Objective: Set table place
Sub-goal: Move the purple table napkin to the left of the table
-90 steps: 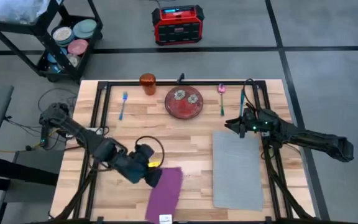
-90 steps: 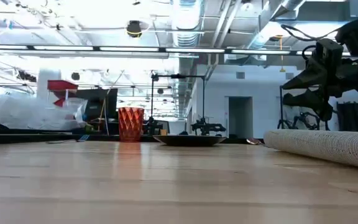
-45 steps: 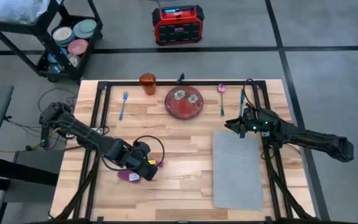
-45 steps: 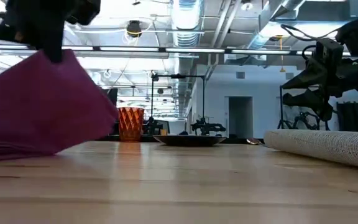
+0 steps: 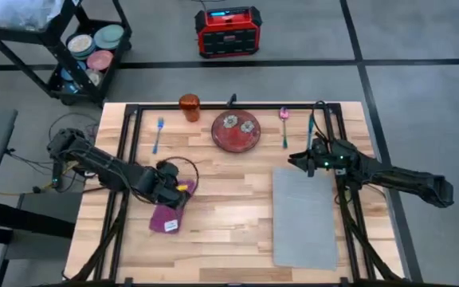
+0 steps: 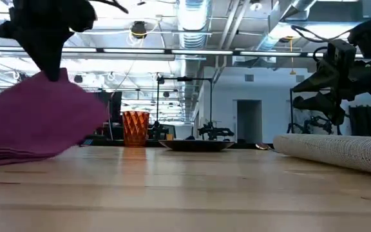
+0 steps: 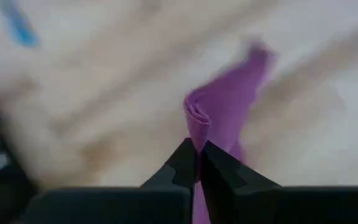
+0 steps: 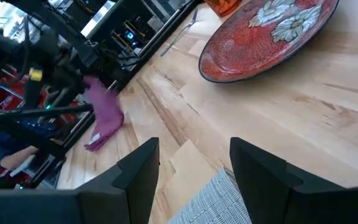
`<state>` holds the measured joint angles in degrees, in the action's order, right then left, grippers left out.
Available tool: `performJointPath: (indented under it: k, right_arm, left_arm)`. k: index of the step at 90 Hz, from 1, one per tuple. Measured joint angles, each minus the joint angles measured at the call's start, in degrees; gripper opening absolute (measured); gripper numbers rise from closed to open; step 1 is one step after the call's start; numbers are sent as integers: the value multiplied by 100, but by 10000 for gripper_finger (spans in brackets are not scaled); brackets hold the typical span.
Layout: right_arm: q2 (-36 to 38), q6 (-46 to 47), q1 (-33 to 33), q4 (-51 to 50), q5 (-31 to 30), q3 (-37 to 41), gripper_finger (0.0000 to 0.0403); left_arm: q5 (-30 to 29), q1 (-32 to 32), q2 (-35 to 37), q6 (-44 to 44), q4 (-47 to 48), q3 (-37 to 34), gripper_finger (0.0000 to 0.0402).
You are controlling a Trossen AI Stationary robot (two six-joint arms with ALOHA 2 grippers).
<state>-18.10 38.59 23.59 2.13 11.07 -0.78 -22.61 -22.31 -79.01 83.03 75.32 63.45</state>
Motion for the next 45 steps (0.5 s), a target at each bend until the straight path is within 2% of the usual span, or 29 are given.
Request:
performJointPath:
  k: [23, 45]
  right_arm:
    - [2, 24, 0, 17, 192, 0, 185]
    - [2, 332, -37, 40, 812, -3, 185]
  left_arm:
    - [161, 479, 600, -141, -759, -1009, 0]
    - [415, 503, 845, 419, -827, -1899, 0]
